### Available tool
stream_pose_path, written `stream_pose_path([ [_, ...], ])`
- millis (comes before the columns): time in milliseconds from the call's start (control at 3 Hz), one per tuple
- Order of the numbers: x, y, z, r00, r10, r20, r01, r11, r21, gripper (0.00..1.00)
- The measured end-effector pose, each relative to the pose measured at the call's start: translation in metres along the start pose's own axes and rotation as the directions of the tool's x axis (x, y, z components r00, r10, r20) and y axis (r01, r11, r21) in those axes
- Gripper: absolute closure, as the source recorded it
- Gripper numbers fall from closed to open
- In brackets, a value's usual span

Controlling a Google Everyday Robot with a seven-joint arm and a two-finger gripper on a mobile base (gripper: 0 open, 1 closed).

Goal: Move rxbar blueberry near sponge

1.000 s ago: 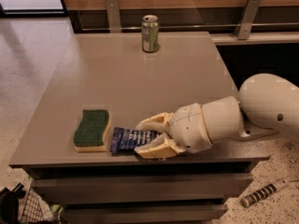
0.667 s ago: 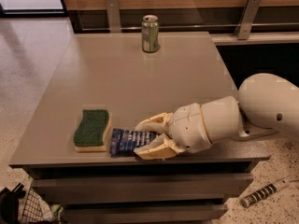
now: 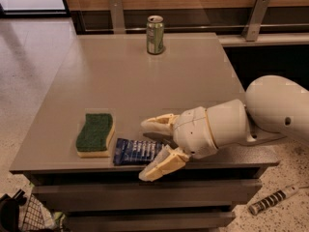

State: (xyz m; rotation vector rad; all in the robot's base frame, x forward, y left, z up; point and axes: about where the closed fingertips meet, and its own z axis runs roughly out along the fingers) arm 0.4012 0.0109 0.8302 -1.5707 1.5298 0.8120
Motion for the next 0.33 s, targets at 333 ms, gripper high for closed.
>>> stream_pose_path([
  [333,-0.0002,0.0002,0.0002,1.000,-0.001,0.000,0.001,1.0000,-0.001,0.00],
])
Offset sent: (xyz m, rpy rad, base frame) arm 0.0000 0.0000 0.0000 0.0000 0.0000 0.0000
